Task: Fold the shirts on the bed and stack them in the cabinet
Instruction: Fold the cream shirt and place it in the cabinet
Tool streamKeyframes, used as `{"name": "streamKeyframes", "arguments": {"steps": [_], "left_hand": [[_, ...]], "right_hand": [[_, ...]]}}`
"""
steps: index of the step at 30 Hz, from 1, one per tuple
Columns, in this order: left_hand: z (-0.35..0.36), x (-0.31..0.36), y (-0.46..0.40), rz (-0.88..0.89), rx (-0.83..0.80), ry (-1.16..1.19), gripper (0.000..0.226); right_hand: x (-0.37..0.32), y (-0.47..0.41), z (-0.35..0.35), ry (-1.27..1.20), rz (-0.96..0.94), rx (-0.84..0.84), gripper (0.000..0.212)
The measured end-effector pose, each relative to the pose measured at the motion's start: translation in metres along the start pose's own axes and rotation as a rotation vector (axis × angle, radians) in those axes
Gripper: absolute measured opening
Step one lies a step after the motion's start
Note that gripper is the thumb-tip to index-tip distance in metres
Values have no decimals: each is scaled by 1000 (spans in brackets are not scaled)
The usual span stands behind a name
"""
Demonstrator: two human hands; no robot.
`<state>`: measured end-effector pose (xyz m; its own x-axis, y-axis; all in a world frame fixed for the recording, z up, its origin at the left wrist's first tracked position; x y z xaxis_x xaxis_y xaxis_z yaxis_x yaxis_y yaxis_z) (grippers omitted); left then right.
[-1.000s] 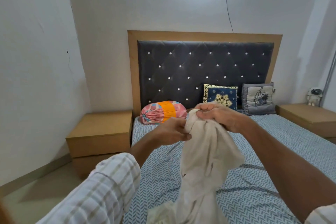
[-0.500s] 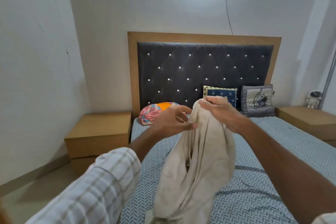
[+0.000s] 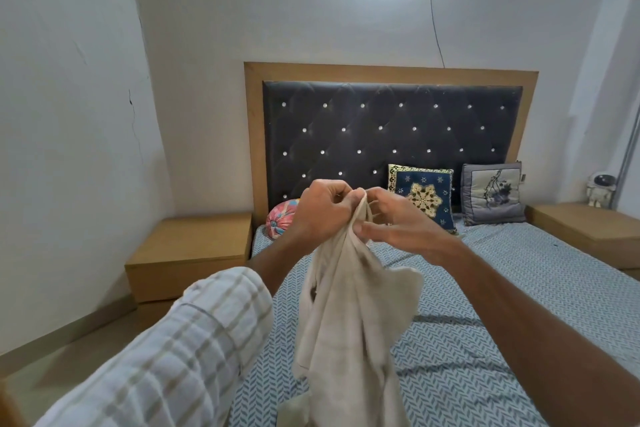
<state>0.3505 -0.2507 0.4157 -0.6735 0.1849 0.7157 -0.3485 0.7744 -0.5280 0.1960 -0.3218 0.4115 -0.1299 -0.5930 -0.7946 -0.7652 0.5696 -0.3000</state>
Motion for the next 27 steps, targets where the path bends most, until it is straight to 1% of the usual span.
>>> {"name": "streamKeyframes", "arguments": {"steps": [1,3,4,5,6,8,9,10,12,15,16,18,19,20,22,24,25,26,27], "left_hand": [[-2,2,1,-1,7,19,28],[-6,3,4,-24,-10,112,26],[-8,0,6,-58,-45,189,26],[-11,-5,8,-109,-109,266,26],[-14,-11,11,-174,-200,331,28],[-19,-26,18,-302,-398,385,27],[-21,-33,22,-349,-459,386,26],[-23,-38,25,-385,-481,377,25],[-28,-45,26,-424,-437,344,20],[-37,-42,21,-432,-313,245,14],[-41,-40,19,-397,-296,149,16],[-46,-36,14,-266,-319,-147,26],[-47,-35,13,-212,-315,-273,31],[-48,-34,11,-173,-277,-341,33],[-49,-35,8,-136,-146,-336,31],[-48,-34,7,-129,-69,-231,28],[-46,-33,6,-136,-64,-170,26],[-43,-31,5,-145,-67,-125,24],[-40,-28,5,-148,-71,-99,23]], "right_hand": [[-3,0,2,-70,7,6,35],[-5,0,2,-143,20,31,24],[-3,-1,2,-143,12,67,15],[-3,-1,2,-144,-1,114,8],[-1,-2,1,-165,-21,161,5],[-1,-4,-2,-253,-59,243,15],[-1,-4,-5,-285,-64,271,17],[0,-4,-10,-296,-65,284,18],[4,-2,-17,-260,-68,276,19],[12,1,-24,-175,-46,247,23],[15,2,-26,-160,-5,243,26],[20,4,-27,-149,65,247,31],[23,5,-27,-110,76,260,29],[25,6,-27,-41,75,272,27],[26,8,-26,134,76,268,24],[27,9,-25,249,119,261,28],[26,10,-23,263,141,233,29],[24,10,-20,222,156,182,26],[19,11,-13,151,169,113,17]]}}
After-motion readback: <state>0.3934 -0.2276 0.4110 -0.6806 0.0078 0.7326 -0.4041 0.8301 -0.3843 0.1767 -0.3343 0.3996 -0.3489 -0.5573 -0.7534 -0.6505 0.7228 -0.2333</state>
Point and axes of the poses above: each hand's wrist, its own y-axis away from the middle knuckle, its own z-axis out of the palm, x = y × z, the point moved 1 cm from there along -y, towards the middle knuckle, and after that the axes turned 3 degrees about -z, right-handed, at the moved point
